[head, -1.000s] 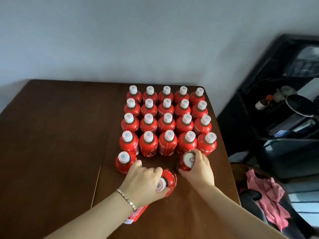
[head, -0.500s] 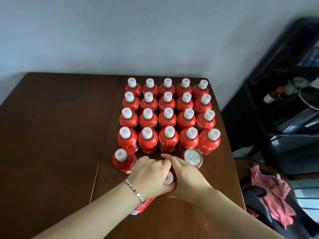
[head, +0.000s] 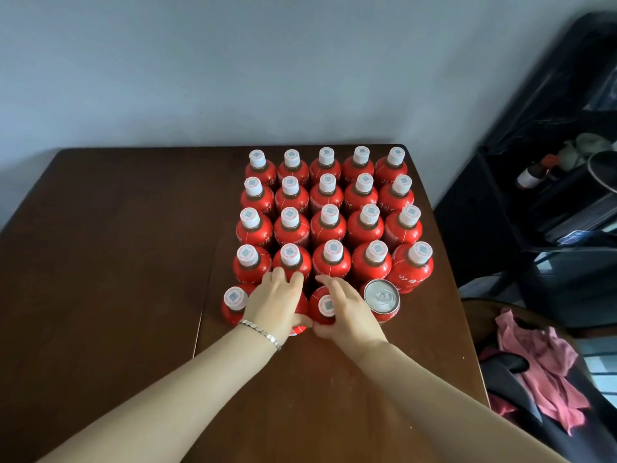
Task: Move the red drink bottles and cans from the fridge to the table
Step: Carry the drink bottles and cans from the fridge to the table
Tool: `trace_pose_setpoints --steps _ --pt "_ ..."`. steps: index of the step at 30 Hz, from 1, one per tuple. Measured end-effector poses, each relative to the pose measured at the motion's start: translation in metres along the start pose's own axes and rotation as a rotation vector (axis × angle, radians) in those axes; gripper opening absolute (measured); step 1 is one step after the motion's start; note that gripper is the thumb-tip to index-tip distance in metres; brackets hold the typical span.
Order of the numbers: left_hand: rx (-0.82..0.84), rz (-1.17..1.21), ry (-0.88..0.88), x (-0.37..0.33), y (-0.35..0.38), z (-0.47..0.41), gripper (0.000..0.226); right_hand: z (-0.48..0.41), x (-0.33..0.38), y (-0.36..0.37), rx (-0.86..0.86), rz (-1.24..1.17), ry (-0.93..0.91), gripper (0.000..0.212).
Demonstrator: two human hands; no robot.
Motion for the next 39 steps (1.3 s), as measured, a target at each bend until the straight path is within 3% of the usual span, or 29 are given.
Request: trace_pose_setpoints --steps 4,7,10,12,14,16,17,18,20,24,31,33,36,39 --pt "-0.052 -0.006 0.025 0.001 0.006 -0.004 0.054 0.002 -0.004 0.009 -0.054 0.019 -0.026 0.068" --pt "-0.257 -0.010 0.152 0.010 0.010 0.002 0.069 0.012 -0.010 0.015 -0.312 0.151 -0.140 0.067" --pt "-0.569 0.168 0.191 0.029 0.023 0.010 0.075 0.029 -0.001 0.016 -0.556 0.062 0.050 0.066" --pt "-0.680 0.250 0.052 0.041 0.025 0.018 0.077 0.038 0.008 0.020 -0.643 -0.149 0.330 0.054" --pt "-0.582 0.530 -0.222 0.051 0.022 0.020 0.088 0.038 0.013 0.027 -0.615 -0.468 0.746 0.063" --pt "-0.201 1.000 -0.541 0.063 0.023 0.015 0.098 0.033 0.016 0.034 -0.502 -0.866 1.078 0.084" --pt "0.000 1.198 -0.667 0.069 0.026 0.010 0.100 0.027 0.020 0.034 -0.431 -1.061 1.138 0.088" --pt "0.158 1.347 -0.736 0.073 0.031 0.007 0.097 0.022 0.025 0.034 -0.384 -1.231 1.147 0.090" --pt "0.288 1.477 -0.761 0.076 0.041 0.003 0.084 0.013 0.034 0.032 -0.350 -1.534 1.118 0.091" --pt "0.232 1.605 -0.794 0.066 0.052 0.004 0.073 0.001 0.044 0.032 -0.383 -2.001 0.951 0.083" --pt "0.146 1.622 -0.868 0.048 0.047 0.000 0.066 0.002 0.055 0.036 -0.446 -2.031 0.945 0.025" --pt "0.121 1.629 -0.876 0.047 0.047 0.000 0.065 0.002 0.052 0.037 -0.366 -1.991 0.926 0.029" --pt "0.117 1.650 -0.889 0.047 0.047 0.000 0.064 0.004 0.042 0.035 -0.193 -1.839 0.946 0.053" --pt "0.125 1.672 -0.890 0.048 0.046 0.000 0.065 0.015 0.023 0.024 -0.274 -1.650 1.085 0.050"
Point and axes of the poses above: each hand's wrist, its own z-axis away from the middle knuckle, its own y-axis out of the palm, x = y × z, the point moved 1 cm from there along -z, towards the middle knuckle, and after that the axes turned 8 degrees about -y, right-handed, at the moved point
